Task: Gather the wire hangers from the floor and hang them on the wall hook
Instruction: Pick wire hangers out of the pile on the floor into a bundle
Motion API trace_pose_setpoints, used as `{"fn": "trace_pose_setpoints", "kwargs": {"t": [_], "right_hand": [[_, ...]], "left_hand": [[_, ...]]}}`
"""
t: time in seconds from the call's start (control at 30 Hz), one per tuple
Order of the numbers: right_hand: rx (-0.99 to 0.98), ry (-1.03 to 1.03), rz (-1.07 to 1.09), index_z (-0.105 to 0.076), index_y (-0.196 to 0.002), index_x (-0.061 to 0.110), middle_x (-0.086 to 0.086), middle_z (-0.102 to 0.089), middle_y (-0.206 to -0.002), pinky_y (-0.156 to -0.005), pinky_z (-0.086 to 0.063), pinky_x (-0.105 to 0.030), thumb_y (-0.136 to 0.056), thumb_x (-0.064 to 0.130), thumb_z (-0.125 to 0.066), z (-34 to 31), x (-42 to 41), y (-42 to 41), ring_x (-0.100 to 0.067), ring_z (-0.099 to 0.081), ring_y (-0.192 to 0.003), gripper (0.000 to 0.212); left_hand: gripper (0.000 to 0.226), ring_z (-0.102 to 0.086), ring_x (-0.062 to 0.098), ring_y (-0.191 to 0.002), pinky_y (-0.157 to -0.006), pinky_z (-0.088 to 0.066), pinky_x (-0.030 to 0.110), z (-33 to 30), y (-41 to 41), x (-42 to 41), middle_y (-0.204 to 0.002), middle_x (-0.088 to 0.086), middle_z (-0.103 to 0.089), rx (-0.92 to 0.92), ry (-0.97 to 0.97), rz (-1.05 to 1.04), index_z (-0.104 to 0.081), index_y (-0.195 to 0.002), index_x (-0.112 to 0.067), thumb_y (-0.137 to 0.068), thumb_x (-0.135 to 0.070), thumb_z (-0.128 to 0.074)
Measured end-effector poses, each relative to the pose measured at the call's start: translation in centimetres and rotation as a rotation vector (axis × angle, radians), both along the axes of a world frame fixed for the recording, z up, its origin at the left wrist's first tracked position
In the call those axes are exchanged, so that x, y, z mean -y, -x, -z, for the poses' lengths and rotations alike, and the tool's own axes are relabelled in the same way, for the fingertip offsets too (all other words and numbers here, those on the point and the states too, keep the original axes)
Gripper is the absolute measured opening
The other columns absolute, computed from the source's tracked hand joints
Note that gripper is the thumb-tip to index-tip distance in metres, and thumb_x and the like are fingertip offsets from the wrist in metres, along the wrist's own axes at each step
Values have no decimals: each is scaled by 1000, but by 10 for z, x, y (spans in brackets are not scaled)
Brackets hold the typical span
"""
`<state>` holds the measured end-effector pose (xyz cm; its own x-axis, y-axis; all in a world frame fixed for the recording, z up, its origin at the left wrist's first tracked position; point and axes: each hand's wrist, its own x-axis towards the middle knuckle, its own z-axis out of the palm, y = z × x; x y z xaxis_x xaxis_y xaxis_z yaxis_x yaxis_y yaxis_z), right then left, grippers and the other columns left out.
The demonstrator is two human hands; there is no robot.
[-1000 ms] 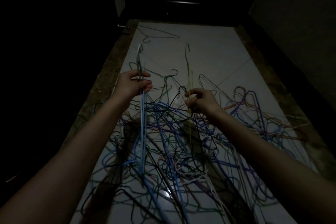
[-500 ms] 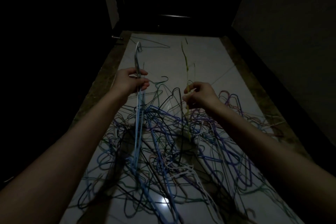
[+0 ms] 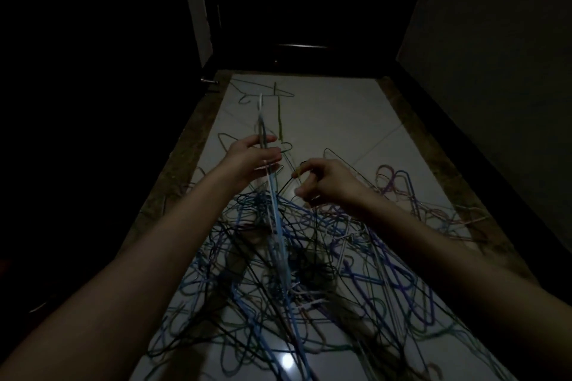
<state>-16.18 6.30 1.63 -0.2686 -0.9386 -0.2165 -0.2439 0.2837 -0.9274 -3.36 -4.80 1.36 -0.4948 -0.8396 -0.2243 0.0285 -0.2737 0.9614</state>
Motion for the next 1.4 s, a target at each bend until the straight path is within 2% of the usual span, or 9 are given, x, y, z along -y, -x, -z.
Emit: {"fn": "trace_pose_setpoints", "kwargs": {"t": [0.23,0.4,0.57,0.7,0.77,0.87,0.97,1.17,1.4], "right_hand": [[93,-28,-58,-52,-87,7,-4,-57,-60,-66,-57,-38,-78,-5,-68,23,19,-29,-18,-60,-63,22],[123,-19,-182,-57,-89,5,-5,-61,-71,-61,-56,-23,-82,-2,-65,34,26,-30,-13,-61,-65,14],[-172,-96,-162,-63,-99,4,-9,-66,-85,-72,-55,-35,-82,3,-67,76,40,-16,-18,-63,-76,18],[-238,-113,-76,-65,-104,5,-11,-65,-93,-79,-55,-39,-78,3,-72,115,55,-6,-23,-63,-87,27],[-255,-119,-46,-64,-107,6,-12,-65,-103,-78,-56,-36,-78,3,-72,131,66,-5,-24,-62,-96,31],[-267,-135,-18,-58,-119,5,-10,-61,-119,-63,-48,-14,-79,3,-71,152,82,-7,-21,-57,-109,42],[-230,-141,20,-51,-128,6,-10,-55,-130,-74,-44,-17,-78,-1,-70,168,97,-8,-23,-53,-117,54],[-278,-168,37,-52,-128,4,-17,-59,-121,-82,-52,-30,-77,-1,-71,191,117,-8,-29,-58,-111,55],[-514,-66,50,-68,-103,3,-15,-63,-104,-74,-45,-25,-83,8,-67,194,113,-1,-26,-62,-92,21]], "left_hand": [[33,-63,19,-71,-59,-54,22,9,-9,3,-82,13,-61,1,77,-110,-51,-108,-10,-83,8,-62],[18,-62,13,-64,-62,-54,21,16,-19,11,-75,8,-60,26,57,-113,-59,-95,-8,-87,7,-56],[21,-63,13,-60,-56,-55,18,21,-33,31,-79,13,-59,12,7,-195,-54,-81,-9,-88,11,-52],[21,-61,14,-66,-56,-53,18,30,-40,43,-79,11,-60,62,9,-215,-53,-81,-11,-89,9,-53],[20,-62,10,-62,-56,-53,16,35,-42,50,-77,9,-60,86,30,-229,-55,-82,-12,-88,7,-55],[20,-61,4,-54,-55,-52,13,42,-45,59,-76,7,-60,115,72,-238,-57,-81,-14,-88,6,-56],[20,-61,1,-51,-55,-52,13,47,-48,64,-76,7,-60,139,114,-227,-57,-81,-14,-87,5,-57],[19,-62,5,-56,-56,-53,14,52,-55,72,-77,6,-61,168,114,-249,-57,-82,-14,-88,4,-58],[19,-60,3,-55,-55,-51,13,56,-59,75,-75,5,-61,239,190,-237,-57,-83,-16,-89,2,-58]]}}
